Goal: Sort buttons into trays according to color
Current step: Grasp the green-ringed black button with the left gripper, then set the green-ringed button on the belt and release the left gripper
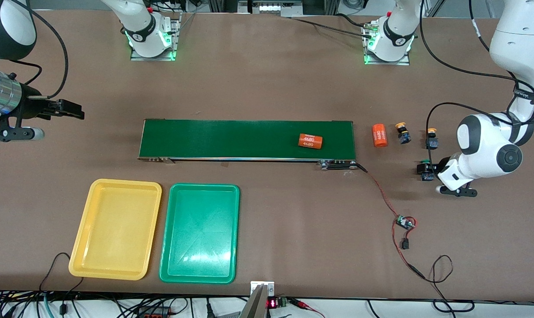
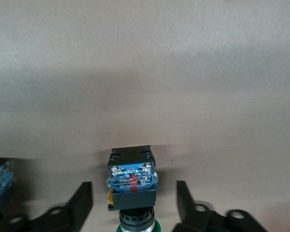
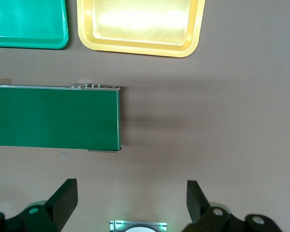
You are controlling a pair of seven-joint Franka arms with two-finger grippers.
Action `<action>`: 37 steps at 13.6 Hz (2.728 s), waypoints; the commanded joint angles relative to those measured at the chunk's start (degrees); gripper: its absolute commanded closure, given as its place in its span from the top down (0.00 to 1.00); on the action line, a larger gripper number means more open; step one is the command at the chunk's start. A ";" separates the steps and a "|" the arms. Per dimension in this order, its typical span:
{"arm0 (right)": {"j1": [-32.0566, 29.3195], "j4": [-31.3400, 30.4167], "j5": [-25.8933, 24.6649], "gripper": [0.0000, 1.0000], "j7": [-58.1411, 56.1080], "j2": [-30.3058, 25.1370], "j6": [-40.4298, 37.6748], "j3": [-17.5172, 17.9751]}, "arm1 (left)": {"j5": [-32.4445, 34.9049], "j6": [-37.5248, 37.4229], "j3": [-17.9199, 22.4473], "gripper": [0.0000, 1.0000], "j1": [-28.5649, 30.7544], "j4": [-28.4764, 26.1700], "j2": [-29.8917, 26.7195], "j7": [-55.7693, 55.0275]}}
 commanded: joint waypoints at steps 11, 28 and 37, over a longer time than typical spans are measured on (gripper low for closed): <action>-0.08 1.36 0.73 1.00 -0.64 0.60 -1.05 -0.08 | 0.15 -16.59 -6.79 0.03 -6.22 -0.35 -12.00 -1.31; 0.01 1.36 0.81 1.00 -0.64 0.69 -0.97 -0.08 | -6.80 -9.49 -11.73 0.06 -25.65 -0.79 -8.68 -19.06; 0.01 1.36 0.81 1.00 -0.64 0.69 -0.97 -0.08 | -6.98 -11.15 -11.73 1.00 -25.48 -1.05 -10.94 -19.06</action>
